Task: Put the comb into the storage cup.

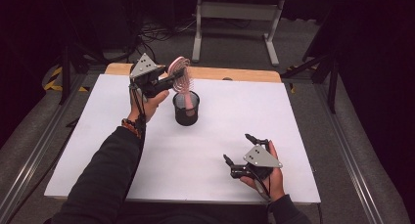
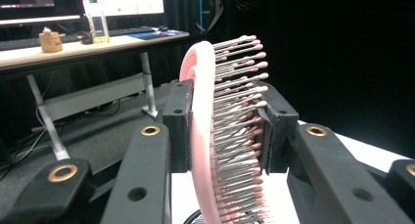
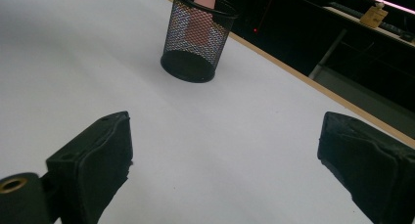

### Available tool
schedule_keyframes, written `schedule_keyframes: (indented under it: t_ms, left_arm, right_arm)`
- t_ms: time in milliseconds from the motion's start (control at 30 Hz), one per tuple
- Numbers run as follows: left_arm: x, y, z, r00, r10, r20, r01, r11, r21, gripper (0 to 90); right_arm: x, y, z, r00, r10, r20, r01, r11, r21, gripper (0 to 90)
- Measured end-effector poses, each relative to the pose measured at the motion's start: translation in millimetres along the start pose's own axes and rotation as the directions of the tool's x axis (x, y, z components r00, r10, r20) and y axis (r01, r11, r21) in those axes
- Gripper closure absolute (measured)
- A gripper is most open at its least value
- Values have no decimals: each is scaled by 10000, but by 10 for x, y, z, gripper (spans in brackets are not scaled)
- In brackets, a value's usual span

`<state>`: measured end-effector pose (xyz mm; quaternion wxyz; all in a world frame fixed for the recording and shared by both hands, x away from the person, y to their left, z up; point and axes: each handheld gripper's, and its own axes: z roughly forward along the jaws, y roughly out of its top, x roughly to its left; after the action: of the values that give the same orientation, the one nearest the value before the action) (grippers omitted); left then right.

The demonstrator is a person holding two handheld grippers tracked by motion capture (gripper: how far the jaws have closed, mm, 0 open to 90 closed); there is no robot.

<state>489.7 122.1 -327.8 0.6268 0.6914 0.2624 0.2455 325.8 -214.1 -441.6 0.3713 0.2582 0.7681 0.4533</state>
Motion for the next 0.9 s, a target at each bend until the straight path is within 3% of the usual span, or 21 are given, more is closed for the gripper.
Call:
schedule_keyframes:
  t_ms: [533,900]
  left_arm:
    - [-16,-129,69,10000,79,46,-81,9992,391,643]
    - [-6,-248,117,9999,-89,120,84,9990,445,642]
  right_arm:
    - [17,-4,18,9999,-163,-50,164,9997,174,67]
    - [22,-6,22,9996,-265,-64,266,9993,260,67]
